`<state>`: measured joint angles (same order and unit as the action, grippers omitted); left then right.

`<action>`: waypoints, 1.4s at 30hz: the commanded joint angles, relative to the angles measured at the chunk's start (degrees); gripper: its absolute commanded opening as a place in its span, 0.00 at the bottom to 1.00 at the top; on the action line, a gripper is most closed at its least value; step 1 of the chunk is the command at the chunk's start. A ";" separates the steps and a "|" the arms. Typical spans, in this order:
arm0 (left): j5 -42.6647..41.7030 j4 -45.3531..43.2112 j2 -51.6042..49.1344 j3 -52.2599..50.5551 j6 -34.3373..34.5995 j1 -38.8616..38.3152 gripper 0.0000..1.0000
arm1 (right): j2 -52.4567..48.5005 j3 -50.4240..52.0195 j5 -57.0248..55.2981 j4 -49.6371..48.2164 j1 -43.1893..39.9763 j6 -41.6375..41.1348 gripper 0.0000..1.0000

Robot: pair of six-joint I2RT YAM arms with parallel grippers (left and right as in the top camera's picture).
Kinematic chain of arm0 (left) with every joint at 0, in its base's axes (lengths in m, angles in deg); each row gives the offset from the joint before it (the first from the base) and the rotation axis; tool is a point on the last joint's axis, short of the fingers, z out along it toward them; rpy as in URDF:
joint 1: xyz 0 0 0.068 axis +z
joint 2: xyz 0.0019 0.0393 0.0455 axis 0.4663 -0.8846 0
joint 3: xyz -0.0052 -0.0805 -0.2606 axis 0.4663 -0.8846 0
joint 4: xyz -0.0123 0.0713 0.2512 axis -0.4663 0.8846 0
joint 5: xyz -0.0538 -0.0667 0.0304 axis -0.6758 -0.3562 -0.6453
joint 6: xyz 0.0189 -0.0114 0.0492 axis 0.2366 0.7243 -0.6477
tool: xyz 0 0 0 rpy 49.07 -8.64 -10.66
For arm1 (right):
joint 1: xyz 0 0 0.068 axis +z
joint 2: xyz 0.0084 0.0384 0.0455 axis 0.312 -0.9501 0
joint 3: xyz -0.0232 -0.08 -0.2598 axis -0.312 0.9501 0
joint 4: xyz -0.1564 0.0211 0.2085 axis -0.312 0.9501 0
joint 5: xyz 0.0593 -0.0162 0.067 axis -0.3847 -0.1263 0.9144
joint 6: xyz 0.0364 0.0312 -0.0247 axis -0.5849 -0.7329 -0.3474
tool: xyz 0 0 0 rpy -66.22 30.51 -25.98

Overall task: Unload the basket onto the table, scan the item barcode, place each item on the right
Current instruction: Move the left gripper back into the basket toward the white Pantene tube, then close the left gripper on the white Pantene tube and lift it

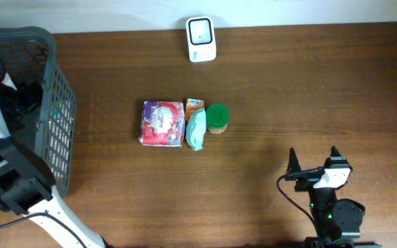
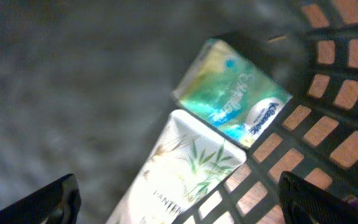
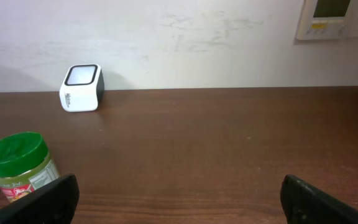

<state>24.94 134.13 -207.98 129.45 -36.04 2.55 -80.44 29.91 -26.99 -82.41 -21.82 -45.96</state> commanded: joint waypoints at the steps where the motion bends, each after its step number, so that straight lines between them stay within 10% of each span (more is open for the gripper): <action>1: -8.50 -3.89 -3.37 0.26 -0.04 0.24 0.99 | 0.37 0.52 -0.50 0.04 0.26 -0.63 0.99; 7: -8.59 -6.49 -9.84 0.26 2.51 0.20 0.97 | 0.37 0.52 -0.52 0.04 0.26 -0.63 0.99; 12: -8.55 -8.20 -13.22 0.26 2.51 0.20 0.54 | 0.37 0.52 -0.50 0.04 0.26 -0.63 0.99; 16: -8.15 -3.98 -12.85 2.84 2.23 0.66 0.78 | 0.37 0.52 -0.52 0.04 0.26 -0.63 0.99; 25: -3.96 20.20 -7.32 28.17 1.77 0.83 0.92 | 0.37 0.52 -0.50 0.04 0.24 -0.63 0.99; 36: -1.95 21.64 7.02 27.23 0.98 0.79 0.93 | 0.37 0.52 -0.52 0.04 0.24 -0.63 0.99; 42: 4.96 21.05 15.06 9.68 2.84 0.81 0.94 | 0.37 0.52 -0.52 0.04 0.26 -0.63 0.99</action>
<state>25.49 155.68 -192.57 147.09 -33.89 2.95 -80.44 29.91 -26.99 -82.41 -21.82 -45.96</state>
